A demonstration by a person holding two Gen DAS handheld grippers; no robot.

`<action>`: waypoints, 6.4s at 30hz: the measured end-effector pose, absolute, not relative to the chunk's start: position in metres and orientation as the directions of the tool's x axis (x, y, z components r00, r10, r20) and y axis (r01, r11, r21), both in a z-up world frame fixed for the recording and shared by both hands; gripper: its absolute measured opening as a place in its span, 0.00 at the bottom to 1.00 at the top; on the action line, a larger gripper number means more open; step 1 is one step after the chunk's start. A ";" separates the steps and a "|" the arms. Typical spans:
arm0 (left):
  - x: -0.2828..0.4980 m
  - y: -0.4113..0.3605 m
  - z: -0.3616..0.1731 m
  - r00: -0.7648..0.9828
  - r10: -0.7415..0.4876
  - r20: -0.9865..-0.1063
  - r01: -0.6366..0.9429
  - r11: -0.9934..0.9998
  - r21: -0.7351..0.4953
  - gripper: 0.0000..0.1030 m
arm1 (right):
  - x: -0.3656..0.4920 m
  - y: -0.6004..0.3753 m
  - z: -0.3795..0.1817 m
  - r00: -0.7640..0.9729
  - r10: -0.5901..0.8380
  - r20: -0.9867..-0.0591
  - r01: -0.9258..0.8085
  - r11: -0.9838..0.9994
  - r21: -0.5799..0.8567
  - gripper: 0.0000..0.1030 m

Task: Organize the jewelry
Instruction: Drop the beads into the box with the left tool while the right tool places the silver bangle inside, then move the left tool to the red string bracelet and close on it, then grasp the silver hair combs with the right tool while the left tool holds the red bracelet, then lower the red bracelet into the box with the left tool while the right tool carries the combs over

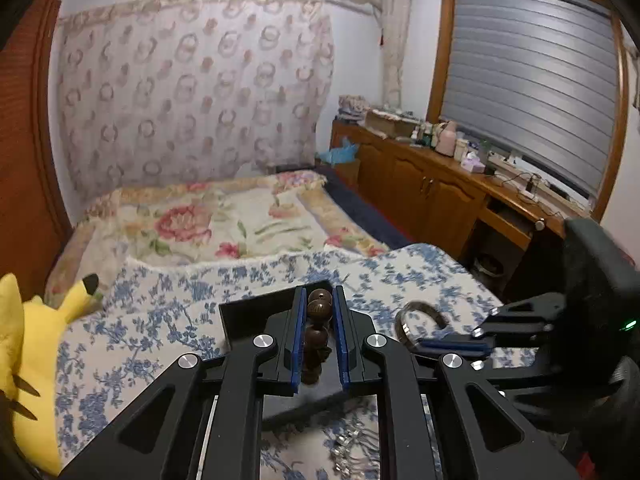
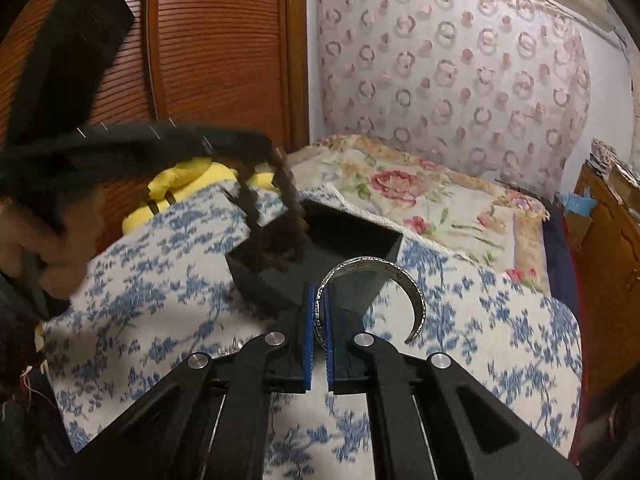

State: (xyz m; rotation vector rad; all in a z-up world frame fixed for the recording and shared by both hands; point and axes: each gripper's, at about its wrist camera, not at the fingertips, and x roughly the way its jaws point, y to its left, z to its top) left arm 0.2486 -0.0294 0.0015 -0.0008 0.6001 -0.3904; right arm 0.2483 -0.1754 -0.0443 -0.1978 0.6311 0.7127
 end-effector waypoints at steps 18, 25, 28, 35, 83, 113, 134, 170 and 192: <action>0.272 0.005 -0.030 0.766 -0.259 -0.588 0.245 0.964 -0.105 0.60 | 0.300 -0.128 -0.057 0.494 0.617 -0.613 -0.748 0.660 0.062 0.06; 0.256 0.020 -0.032 0.788 -0.195 -0.584 0.210 0.977 -0.043 0.86 | 0.322 -0.104 -0.077 0.449 0.580 -0.680 -0.743 0.665 0.076 0.08; 0.248 0.026 -0.036 0.783 -0.193 -0.592 0.207 0.977 -0.045 0.89 | 0.328 -0.101 -0.083 0.447 0.564 -0.694 -0.728 0.680 0.084 0.09; 0.227 0.037 -0.042 0.772 -0.195 -0.606 0.194 0.979 -0.068 0.90 | 0.319 -0.109 -0.072 0.473 0.560 -0.680 -0.707 0.702 0.087 0.09; 0.117 -0.033 -0.116 0.565 -0.343 -0.750 0.307 0.932 -0.195 0.26 | 0.131 -0.226 -0.127 0.560 0.463 -0.687 -0.530 0.838 0.133 0.27; 0.097 -0.006 -0.078 0.712 -0.287 -0.641 0.261 0.956 -0.138 0.02 | 0.153 -0.183 -0.105 0.547 0.457 -0.702 -0.598 0.800 0.055 0.27; 0.088 0.014 -0.074 0.742 -0.300 -0.600 0.243 0.954 -0.177 0.02 | 0.224 -0.115 -0.125 0.420 0.449 -0.789 -0.645 0.759 0.090 0.62; 0.120 0.007 -0.031 0.782 -0.308 -0.541 0.290 0.949 -0.121 0.02 | 0.215 -0.144 -0.065 0.543 0.498 -0.676 -0.663 0.749 0.019 0.57; 0.245 -0.015 -0.022 0.754 -0.324 -0.572 0.309 0.943 -0.127 0.02 | 0.307 -0.157 -0.056 0.548 0.538 -0.641 -0.651 0.755 0.076 0.57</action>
